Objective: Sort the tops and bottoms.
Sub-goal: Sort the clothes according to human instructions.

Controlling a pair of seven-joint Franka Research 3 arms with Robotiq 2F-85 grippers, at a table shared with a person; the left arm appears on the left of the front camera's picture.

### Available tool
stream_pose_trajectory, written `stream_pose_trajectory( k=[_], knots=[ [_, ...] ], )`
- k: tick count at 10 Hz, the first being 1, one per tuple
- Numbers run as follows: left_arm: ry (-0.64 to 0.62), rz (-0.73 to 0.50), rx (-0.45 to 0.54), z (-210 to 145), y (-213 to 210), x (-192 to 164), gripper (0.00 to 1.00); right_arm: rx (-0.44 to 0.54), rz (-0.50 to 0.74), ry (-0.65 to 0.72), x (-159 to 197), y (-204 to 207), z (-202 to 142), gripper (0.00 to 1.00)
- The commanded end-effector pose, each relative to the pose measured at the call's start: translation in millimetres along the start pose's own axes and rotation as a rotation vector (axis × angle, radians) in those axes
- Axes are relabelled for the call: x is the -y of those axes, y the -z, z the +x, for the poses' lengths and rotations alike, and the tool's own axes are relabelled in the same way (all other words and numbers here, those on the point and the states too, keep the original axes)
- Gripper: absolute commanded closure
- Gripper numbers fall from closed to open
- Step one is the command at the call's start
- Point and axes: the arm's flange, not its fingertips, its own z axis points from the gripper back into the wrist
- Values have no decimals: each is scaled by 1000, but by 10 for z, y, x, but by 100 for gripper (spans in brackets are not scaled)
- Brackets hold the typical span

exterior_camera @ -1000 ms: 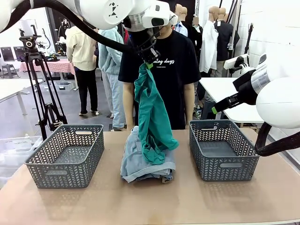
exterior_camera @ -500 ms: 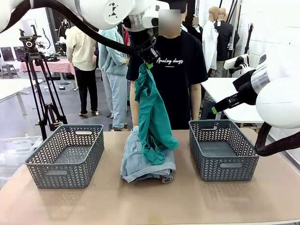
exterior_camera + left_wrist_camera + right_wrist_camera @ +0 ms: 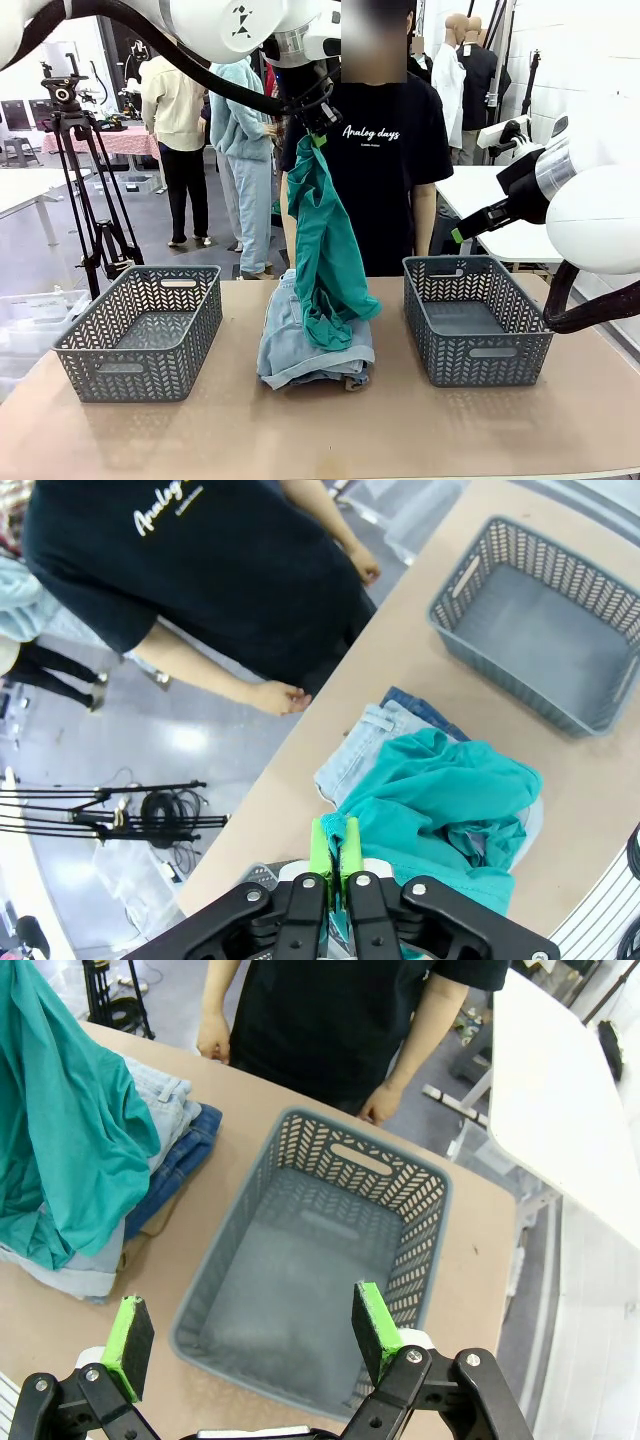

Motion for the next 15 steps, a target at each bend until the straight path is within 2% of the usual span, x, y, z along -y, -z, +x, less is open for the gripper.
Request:
stream_pose_trajectory(
  k=[1,15],
  knots=[
    [-2,8,17,-43,-8,-10,100,5,5,8,2,15,0,0],
    [-2,8,17,-43,-8,-10,100,5,5,8,2,15,0,0]
  ],
)
